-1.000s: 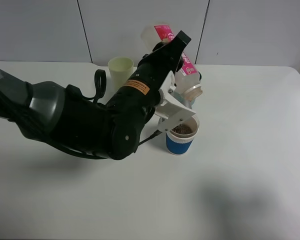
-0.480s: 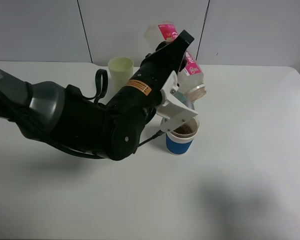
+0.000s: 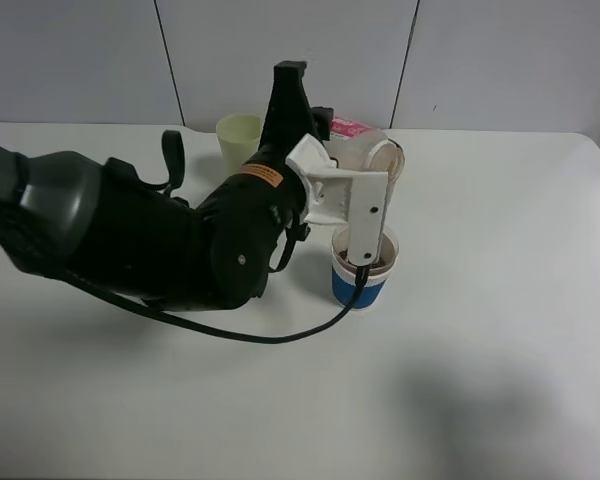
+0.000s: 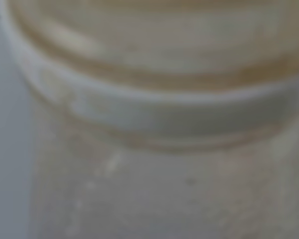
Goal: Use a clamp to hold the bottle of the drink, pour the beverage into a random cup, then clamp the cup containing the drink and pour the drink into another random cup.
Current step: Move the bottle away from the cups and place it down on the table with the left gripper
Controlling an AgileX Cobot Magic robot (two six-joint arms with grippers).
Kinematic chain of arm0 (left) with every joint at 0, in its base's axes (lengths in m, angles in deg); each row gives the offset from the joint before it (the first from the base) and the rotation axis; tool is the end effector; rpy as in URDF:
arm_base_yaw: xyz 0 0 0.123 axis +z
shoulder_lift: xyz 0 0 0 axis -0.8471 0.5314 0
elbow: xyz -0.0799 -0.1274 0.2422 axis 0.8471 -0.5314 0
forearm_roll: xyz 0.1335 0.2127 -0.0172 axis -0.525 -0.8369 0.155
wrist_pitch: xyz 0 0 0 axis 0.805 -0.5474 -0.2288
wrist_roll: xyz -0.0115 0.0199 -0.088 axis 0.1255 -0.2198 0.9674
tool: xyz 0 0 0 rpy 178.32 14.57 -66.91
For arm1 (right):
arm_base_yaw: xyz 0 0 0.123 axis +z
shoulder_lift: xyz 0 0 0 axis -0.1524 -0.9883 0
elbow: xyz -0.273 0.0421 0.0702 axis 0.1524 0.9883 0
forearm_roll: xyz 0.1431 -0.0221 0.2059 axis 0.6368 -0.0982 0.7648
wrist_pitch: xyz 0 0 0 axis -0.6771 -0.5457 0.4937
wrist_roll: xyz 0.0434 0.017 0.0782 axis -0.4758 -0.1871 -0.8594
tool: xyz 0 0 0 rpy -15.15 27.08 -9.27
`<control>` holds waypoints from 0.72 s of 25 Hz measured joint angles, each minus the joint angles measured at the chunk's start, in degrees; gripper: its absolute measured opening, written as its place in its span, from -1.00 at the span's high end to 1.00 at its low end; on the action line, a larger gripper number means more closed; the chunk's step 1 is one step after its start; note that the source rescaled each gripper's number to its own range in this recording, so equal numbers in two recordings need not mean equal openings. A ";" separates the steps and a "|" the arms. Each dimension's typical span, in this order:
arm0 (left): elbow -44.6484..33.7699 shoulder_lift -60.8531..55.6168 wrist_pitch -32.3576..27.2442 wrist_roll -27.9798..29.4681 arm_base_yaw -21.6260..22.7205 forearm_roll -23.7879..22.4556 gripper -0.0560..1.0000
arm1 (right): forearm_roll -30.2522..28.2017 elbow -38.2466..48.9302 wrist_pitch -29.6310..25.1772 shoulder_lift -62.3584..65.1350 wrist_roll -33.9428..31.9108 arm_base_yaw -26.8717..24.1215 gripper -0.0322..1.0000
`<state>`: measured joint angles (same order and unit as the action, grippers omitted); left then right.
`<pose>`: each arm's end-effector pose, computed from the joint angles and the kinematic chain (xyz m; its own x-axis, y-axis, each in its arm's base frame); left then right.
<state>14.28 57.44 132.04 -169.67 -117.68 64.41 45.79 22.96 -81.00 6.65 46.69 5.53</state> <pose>0.2340 -0.2834 0.1869 0.3038 0.9444 -0.1261 0.1309 0.0897 0.9873 -0.0056 -0.0056 0.2754 -0.4661 0.0113 -0.8847 0.1065 0.9934 -0.0434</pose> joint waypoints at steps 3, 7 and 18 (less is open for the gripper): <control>-1.50 -2.35 -1.90 5.41 0.20 0.07 0.85 | 0.00 0.00 0.00 0.00 0.00 0.00 -1.00; -5.48 -7.17 -4.63 17.03 1.70 -0.97 0.85 | 0.00 0.00 0.00 0.00 0.00 0.00 -1.00; -20.99 -22.66 -11.41 70.07 15.51 -20.39 0.85 | 0.00 0.00 0.00 0.00 0.00 0.00 -1.00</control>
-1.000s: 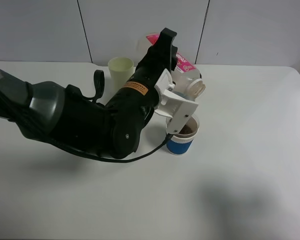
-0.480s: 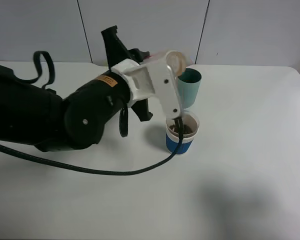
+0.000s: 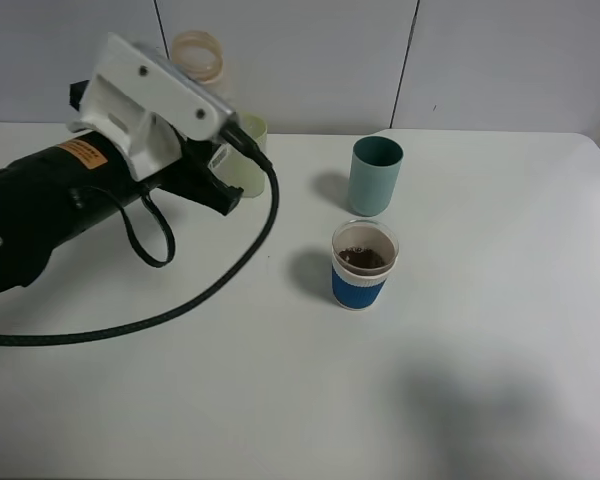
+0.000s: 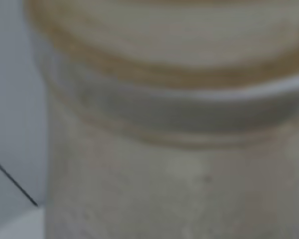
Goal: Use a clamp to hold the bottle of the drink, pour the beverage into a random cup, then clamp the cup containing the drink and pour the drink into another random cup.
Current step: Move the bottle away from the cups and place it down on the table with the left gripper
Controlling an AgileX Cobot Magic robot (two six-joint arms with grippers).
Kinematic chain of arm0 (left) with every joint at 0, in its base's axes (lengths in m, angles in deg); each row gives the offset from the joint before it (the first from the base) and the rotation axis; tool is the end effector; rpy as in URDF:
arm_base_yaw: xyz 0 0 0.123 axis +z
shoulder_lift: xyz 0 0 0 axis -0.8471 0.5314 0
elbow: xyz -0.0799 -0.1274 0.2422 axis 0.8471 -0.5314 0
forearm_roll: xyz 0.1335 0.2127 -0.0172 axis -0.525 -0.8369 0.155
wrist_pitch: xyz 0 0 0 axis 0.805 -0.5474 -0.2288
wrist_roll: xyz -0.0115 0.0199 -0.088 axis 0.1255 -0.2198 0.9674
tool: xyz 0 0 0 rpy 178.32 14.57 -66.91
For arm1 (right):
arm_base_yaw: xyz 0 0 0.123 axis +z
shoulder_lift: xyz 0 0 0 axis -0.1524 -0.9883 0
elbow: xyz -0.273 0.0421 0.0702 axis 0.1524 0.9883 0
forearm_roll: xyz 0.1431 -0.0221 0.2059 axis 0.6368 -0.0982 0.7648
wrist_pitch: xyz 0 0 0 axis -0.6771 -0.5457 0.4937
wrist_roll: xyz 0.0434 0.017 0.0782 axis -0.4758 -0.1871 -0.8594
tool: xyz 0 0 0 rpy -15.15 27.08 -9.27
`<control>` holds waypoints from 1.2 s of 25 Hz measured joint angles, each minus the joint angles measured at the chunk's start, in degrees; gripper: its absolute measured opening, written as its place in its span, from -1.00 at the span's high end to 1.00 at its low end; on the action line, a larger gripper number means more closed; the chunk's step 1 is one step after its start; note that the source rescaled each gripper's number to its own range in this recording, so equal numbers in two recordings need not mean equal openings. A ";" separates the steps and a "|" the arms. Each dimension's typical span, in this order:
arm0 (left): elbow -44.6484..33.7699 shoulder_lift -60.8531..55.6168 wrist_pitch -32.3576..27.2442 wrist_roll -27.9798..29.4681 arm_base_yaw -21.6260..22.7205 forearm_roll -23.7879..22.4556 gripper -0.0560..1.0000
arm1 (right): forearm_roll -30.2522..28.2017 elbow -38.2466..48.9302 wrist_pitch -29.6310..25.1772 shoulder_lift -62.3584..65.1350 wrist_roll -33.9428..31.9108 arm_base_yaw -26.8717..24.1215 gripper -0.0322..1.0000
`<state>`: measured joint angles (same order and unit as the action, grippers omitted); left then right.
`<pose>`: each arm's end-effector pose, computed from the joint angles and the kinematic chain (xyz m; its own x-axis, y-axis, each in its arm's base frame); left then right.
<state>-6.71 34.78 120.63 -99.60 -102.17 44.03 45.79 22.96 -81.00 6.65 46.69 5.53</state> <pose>0.2202 -0.1681 0.2158 0.0264 0.3979 -0.9171 0.4021 0.8357 0.3741 -0.0056 -0.0056 0.2754 -0.4661 0.0113 -0.8847 0.1065 0.9934 -0.0434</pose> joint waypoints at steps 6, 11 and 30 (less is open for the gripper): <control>-4.42 -2.25 -0.42 27.80 10.68 -15.33 0.85 | 0.00 0.00 0.00 0.00 0.00 0.00 -1.00; -5.88 -2.44 -4.48 48.78 23.96 -33.13 0.85 | 0.00 0.00 0.00 0.00 0.00 0.00 -1.00; -5.88 12.71 0.42 41.35 32.94 -46.73 0.85 | 0.00 0.00 0.00 0.00 0.00 0.00 -1.00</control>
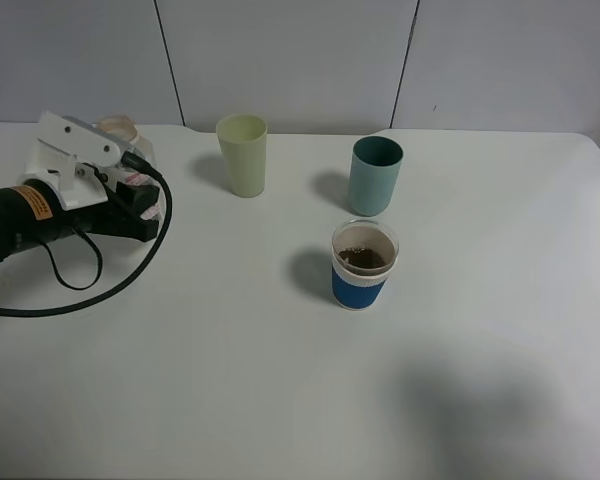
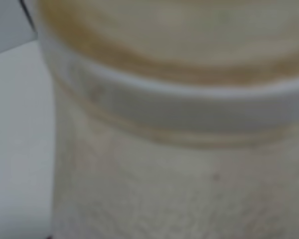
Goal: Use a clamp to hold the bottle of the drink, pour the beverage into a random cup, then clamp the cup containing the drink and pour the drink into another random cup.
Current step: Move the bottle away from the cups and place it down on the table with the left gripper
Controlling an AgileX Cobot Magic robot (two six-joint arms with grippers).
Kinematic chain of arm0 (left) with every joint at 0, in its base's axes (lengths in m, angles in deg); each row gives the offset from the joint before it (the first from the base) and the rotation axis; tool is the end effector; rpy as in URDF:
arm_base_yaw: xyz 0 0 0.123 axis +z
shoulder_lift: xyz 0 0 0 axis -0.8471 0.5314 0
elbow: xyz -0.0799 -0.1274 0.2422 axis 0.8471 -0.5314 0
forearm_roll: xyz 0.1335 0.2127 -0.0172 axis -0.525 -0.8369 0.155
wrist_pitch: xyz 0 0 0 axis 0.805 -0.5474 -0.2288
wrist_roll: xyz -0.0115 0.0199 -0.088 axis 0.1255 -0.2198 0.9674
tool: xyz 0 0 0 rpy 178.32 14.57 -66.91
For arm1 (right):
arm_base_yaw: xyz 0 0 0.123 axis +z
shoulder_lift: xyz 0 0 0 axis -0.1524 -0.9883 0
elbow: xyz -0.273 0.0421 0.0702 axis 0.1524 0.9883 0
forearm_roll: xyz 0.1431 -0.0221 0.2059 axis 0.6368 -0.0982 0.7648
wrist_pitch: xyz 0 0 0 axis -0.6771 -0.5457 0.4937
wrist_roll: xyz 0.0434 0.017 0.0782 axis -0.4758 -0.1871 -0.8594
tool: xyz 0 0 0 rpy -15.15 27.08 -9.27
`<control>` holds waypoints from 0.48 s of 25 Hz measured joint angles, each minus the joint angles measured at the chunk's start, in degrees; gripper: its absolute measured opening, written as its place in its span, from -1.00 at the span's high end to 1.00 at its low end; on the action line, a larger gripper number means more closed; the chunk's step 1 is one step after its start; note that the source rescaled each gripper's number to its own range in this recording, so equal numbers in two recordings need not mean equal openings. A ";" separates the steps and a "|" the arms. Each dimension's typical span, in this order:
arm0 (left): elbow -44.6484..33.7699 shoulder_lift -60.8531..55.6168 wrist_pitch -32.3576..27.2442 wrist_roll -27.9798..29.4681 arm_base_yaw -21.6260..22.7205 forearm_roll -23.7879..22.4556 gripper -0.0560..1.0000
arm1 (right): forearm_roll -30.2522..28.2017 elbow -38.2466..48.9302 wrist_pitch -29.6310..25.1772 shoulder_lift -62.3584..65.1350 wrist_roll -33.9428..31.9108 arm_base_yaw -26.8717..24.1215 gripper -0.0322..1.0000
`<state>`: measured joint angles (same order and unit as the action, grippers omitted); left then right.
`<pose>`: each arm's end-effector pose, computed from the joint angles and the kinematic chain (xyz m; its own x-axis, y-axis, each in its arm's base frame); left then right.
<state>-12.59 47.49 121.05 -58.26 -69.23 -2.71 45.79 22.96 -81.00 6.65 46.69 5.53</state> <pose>0.2601 -0.0708 0.1356 -0.3115 0.2567 -0.9149 0.4426 0.8912 0.0994 -0.0056 -0.0056 0.2754 -0.4661 0.0113 -0.8847 0.1065 0.9934 -0.0434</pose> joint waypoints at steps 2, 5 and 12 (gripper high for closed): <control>0.00 2.05 2.57 1.03 0.47 -1.52 0.85 | 0.00 0.00 0.00 0.00 0.00 0.00 -1.00; 0.05 5.10 7.35 3.34 1.29 -3.83 0.85 | 0.00 0.00 0.00 0.00 0.00 0.00 -1.00; 0.05 10.30 13.08 5.25 1.97 -7.22 0.85 | 0.00 0.00 0.00 0.00 0.00 0.00 -1.00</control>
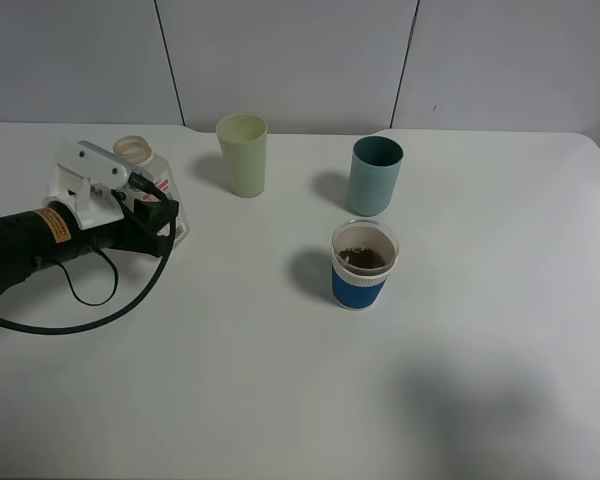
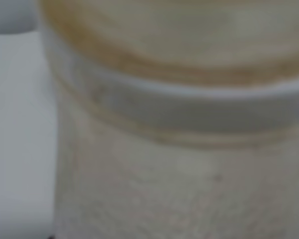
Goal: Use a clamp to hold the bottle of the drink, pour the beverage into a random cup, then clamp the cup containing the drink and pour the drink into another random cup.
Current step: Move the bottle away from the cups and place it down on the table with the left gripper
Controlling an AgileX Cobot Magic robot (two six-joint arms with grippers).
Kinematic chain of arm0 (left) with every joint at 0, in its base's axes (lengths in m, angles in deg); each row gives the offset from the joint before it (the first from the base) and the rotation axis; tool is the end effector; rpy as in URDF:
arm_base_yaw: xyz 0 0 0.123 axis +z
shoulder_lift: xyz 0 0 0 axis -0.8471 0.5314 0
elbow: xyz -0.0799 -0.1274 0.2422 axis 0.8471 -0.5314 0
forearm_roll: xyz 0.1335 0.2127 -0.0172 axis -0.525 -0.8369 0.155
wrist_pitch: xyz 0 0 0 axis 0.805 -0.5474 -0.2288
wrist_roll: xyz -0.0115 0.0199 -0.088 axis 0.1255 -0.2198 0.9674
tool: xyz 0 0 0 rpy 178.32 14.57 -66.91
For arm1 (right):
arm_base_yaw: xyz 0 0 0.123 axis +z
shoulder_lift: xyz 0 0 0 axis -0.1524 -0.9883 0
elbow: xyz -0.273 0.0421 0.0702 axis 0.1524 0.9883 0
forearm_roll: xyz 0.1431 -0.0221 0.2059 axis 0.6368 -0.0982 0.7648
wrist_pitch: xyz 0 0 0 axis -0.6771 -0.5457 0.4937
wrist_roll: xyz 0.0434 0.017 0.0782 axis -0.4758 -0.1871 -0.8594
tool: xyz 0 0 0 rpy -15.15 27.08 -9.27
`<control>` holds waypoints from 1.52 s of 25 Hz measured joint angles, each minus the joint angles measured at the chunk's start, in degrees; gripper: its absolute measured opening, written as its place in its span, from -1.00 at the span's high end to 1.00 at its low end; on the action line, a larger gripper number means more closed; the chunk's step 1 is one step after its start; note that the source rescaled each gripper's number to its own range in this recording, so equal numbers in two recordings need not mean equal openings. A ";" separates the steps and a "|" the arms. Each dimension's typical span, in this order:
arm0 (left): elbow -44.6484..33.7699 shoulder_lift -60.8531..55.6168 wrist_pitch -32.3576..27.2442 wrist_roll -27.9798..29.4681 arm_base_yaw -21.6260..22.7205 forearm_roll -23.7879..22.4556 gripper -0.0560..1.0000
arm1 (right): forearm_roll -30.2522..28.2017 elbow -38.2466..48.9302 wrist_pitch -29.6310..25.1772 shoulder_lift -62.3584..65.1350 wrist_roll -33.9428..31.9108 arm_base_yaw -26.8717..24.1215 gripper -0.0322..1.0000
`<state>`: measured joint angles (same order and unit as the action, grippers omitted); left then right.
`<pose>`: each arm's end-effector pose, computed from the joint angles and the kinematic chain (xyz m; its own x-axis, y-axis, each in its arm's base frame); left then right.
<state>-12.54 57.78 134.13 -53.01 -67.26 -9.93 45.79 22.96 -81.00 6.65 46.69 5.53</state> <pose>0.2638 -0.0750 0.1053 -0.3055 0.1669 -0.9374 0.5072 0.8617 -0.0119 -0.0056 -0.0056 0.2754 -0.4661 0.0113 -0.8847 0.1065 0.9934 -0.0434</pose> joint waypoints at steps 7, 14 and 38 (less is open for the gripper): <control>-0.06 3.12 1.21 -1.60 0.00 -0.04 0.85 | 0.00 0.00 0.00 0.00 0.00 0.00 -1.00; -0.06 5.59 5.18 -2.16 0.00 -0.04 0.85 | 0.00 0.00 0.00 0.00 0.00 0.00 -1.00; -0.06 5.41 4.31 -2.48 0.00 -0.04 0.85 | 0.00 0.00 0.00 0.00 0.00 0.00 -1.00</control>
<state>-12.60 63.19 138.43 -55.49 -67.26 -9.97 45.79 22.96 -81.00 6.65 46.69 5.53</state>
